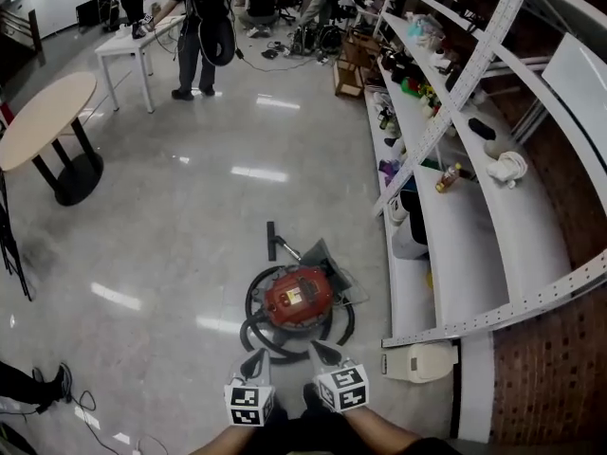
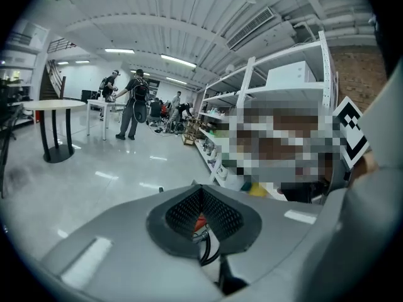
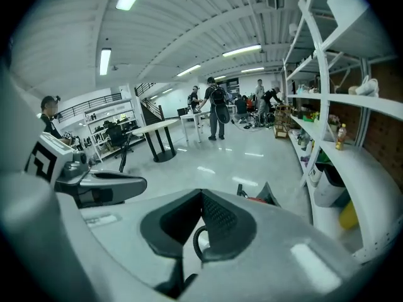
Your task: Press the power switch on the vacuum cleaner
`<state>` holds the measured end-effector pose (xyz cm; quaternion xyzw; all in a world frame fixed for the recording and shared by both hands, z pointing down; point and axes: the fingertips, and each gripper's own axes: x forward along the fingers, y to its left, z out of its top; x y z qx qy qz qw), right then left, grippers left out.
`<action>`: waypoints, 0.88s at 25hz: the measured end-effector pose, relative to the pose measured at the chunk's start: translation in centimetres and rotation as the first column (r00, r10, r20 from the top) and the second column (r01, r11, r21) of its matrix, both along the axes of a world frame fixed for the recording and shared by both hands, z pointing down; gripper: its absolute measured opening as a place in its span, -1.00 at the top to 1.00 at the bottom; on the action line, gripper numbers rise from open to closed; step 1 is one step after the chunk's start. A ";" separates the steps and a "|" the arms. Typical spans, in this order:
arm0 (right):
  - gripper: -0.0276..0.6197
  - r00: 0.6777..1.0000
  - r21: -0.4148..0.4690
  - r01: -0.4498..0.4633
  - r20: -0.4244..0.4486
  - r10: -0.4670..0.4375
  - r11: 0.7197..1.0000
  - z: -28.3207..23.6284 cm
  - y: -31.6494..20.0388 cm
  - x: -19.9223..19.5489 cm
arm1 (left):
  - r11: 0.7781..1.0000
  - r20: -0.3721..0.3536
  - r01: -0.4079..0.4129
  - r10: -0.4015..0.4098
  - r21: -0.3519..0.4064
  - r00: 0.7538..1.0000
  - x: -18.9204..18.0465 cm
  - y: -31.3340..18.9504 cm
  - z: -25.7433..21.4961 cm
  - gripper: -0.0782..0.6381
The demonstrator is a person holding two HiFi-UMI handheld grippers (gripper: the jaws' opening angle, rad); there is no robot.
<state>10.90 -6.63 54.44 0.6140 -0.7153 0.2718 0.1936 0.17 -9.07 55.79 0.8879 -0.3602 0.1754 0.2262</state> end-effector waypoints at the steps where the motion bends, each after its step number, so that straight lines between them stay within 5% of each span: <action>1: 0.94 1.000 0.005 0.003 -0.004 -0.003 1.000 -0.6 0.5 0.1 | 1.000 -0.006 -0.006 0.006 0.001 1.000 0.0 0.4 -0.4 0.74; 12: 0.94 1.000 0.081 0.001 -0.025 0.001 0.997 -4.9 5.3 1.8 | 0.996 -0.047 -0.045 0.049 0.078 0.998 2.1 3.9 -4.7 0.74; 22: 0.94 0.998 0.158 0.064 -0.001 -0.065 0.985 -6.2 14.2 4.7 | 0.993 -0.037 -0.003 0.008 0.117 0.999 5.9 13.5 -6.3 0.74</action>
